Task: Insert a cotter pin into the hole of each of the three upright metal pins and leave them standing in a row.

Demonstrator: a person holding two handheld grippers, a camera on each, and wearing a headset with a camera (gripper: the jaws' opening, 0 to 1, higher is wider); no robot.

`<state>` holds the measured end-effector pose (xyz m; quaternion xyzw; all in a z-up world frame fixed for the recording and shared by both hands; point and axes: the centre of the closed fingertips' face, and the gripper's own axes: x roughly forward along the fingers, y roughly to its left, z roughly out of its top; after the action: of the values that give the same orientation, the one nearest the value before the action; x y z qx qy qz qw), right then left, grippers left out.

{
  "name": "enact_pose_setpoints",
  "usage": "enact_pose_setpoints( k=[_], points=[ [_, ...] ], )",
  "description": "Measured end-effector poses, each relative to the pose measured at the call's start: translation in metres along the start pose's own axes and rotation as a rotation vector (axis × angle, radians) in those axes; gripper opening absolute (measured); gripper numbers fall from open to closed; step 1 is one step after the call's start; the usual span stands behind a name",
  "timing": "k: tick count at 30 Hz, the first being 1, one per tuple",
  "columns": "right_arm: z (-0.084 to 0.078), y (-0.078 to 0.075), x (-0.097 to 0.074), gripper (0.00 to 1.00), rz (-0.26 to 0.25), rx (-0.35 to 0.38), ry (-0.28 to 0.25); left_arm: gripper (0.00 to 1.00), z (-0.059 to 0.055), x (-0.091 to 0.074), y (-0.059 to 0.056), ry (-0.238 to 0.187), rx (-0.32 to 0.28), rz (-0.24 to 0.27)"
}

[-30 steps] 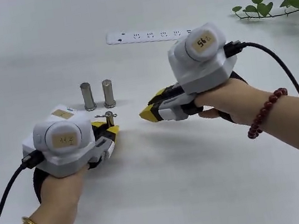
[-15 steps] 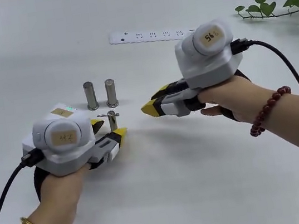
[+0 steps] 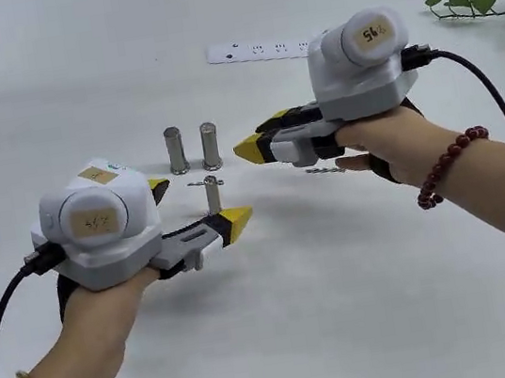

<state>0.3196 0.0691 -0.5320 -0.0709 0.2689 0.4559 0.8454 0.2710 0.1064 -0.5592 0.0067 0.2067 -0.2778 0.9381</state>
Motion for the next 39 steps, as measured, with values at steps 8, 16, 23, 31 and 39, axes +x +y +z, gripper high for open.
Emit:
enact_pose_setpoints(
  k=[8, 16, 23, 31, 39],
  points=[
    [0.004, -0.001, 0.02, 0.33, 0.015, -0.008, -0.033, 0.83, 0.007, -0.009, -0.008, -0.025, 0.016, -0.05],
    [0.003, -0.008, 0.042, 0.33, 0.017, -0.009, -0.028, 0.91, 0.015, -0.022, -0.01, -0.034, 0.04, -0.066],
    [0.001, -0.016, 0.061, 0.27, 0.026, -0.024, -0.022, 0.97, 0.022, -0.033, -0.015, -0.061, 0.046, -0.087],
    [-0.005, -0.02, 0.078, 0.17, 0.049, -0.012, -0.021, 0.99, 0.02, -0.041, -0.014, -0.043, 0.071, -0.084],
    [-0.005, -0.02, 0.083, 0.13, 0.051, -0.015, -0.023, 0.99, 0.013, -0.047, -0.013, -0.029, 0.066, -0.086]
  ],
)
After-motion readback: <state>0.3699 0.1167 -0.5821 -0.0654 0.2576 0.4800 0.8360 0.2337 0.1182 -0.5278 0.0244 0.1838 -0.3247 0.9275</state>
